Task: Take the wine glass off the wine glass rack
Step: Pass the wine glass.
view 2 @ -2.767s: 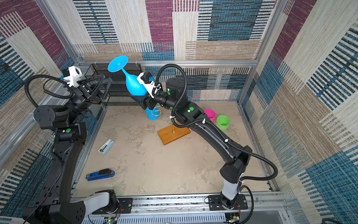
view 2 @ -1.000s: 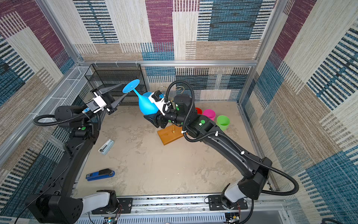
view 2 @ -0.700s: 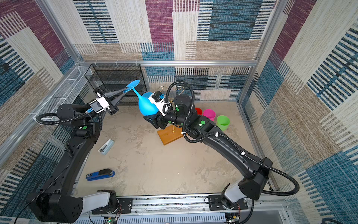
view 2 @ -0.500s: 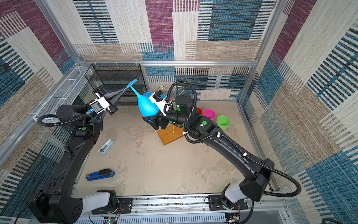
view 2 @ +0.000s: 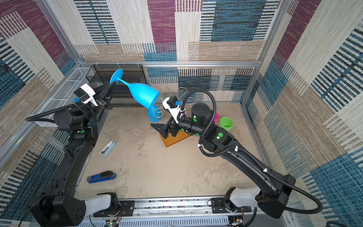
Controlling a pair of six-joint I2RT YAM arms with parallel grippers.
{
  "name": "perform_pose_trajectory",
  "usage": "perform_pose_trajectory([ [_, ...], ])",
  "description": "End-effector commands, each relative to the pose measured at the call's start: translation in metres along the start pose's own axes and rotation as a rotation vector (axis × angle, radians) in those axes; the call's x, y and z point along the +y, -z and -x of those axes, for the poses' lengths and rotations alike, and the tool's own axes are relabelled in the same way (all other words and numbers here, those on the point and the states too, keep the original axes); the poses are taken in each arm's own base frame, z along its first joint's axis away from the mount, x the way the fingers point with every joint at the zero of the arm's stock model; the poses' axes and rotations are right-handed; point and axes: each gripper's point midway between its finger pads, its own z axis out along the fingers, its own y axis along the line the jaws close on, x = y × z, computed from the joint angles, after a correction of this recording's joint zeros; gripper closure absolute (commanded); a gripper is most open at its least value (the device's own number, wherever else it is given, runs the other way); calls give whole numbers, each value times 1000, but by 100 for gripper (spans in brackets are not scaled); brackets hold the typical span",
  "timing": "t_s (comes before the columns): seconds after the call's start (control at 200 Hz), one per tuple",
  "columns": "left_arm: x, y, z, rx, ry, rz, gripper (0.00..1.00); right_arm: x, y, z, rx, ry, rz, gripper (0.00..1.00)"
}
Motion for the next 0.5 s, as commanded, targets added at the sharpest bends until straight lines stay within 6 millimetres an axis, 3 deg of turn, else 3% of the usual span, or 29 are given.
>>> perform_pose_trajectory([
  [0.0,10,9,3,-40,168,85,100,-10,19,15,-82,-30,-50,0],
  [0.165,3,17,-10,-43,256,80,100,-18,32,34,-148,-51,-62,6],
  [0.386,-3,23,-16,-46,274,74,100,-29,5,51,-169,-49,-54,20],
  [0.496,-6,25,-19,-39,283,68,100,-34,-11,58,-178,-39,-37,22],
])
